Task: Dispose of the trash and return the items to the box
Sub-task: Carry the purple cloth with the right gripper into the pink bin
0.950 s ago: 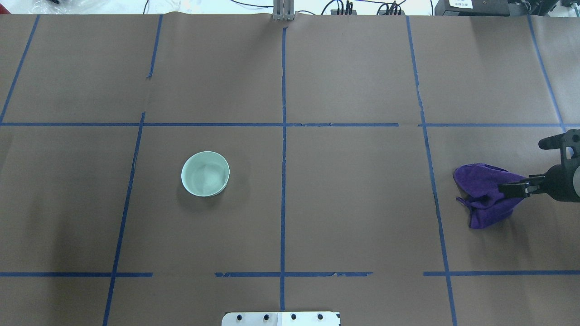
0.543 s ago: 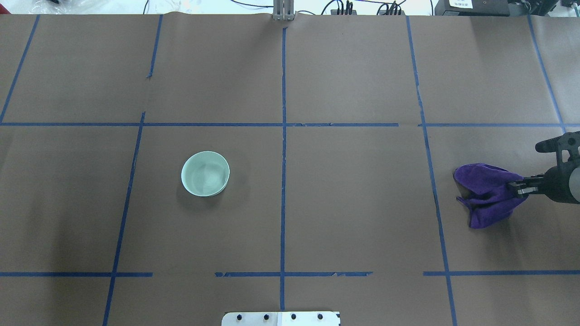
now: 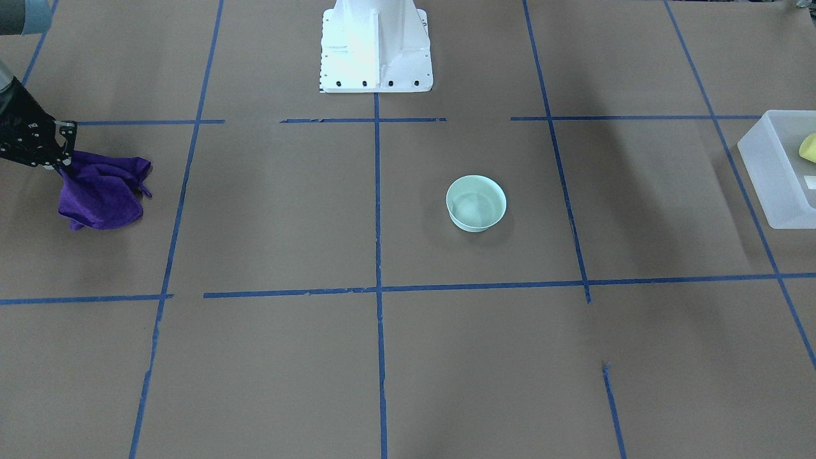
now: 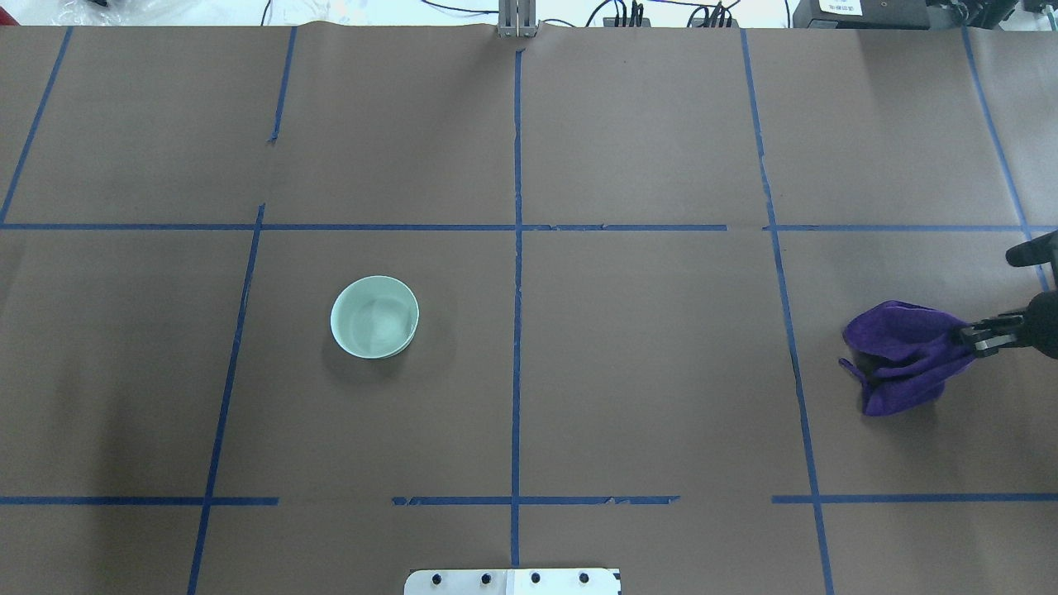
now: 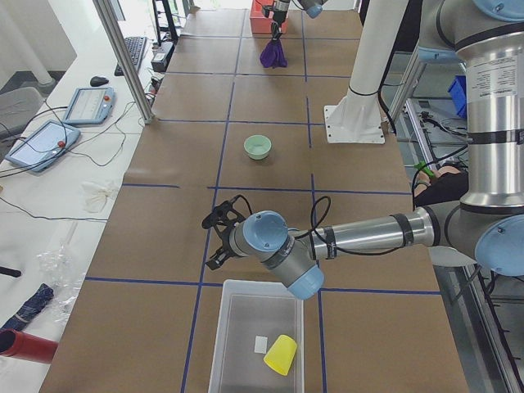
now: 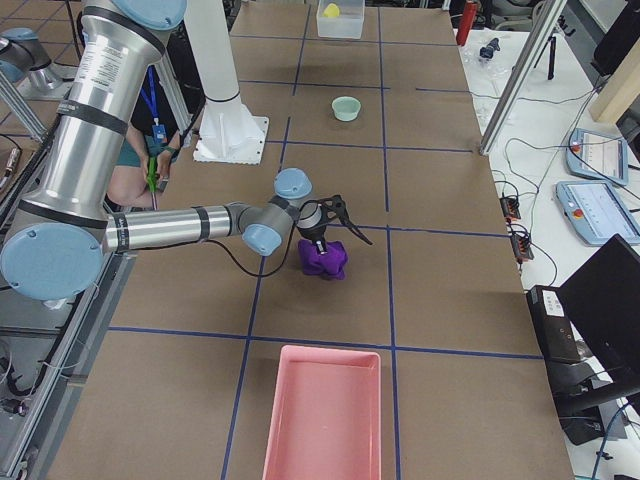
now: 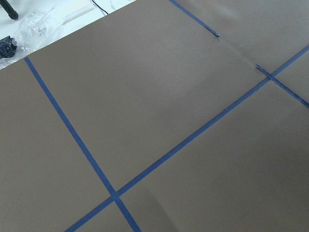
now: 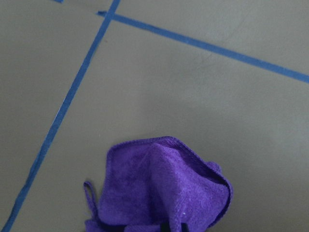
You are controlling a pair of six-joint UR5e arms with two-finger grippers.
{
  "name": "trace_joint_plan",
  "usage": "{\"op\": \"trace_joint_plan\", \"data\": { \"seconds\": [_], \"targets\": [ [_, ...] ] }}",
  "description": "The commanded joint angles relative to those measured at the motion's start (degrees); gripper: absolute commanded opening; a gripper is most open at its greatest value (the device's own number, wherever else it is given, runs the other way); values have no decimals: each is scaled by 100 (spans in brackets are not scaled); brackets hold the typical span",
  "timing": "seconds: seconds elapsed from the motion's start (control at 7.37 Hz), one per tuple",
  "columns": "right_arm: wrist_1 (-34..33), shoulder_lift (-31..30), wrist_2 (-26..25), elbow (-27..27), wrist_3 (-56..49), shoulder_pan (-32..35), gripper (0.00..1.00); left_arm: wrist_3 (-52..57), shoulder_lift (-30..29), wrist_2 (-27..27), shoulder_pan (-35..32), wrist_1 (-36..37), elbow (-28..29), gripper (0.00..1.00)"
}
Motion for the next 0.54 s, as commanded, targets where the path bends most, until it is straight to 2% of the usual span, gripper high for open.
{"op": "trace_joint_plan", "data": {
  "seconds": [0.0, 0.14, 0.27, 0.41],
  "targets": [
    [-2262, 58, 1056, 944, -2030, 1695, 0, -483, -38, 52, 378, 154, -64, 100],
    [-3093, 206, 1347, 906, -3329, 2434, 0, -739, -39, 496, 564, 425, -204, 100],
    [-4015, 373, 1393, 810, -4778, 3181, 0, -777, -134, 753, 653, 1037, -632, 100],
    [-4781, 583, 1394, 652, -6019, 3876, 0, -803, -127, 808, 767, 1460, -1019, 100]
  ]
}}
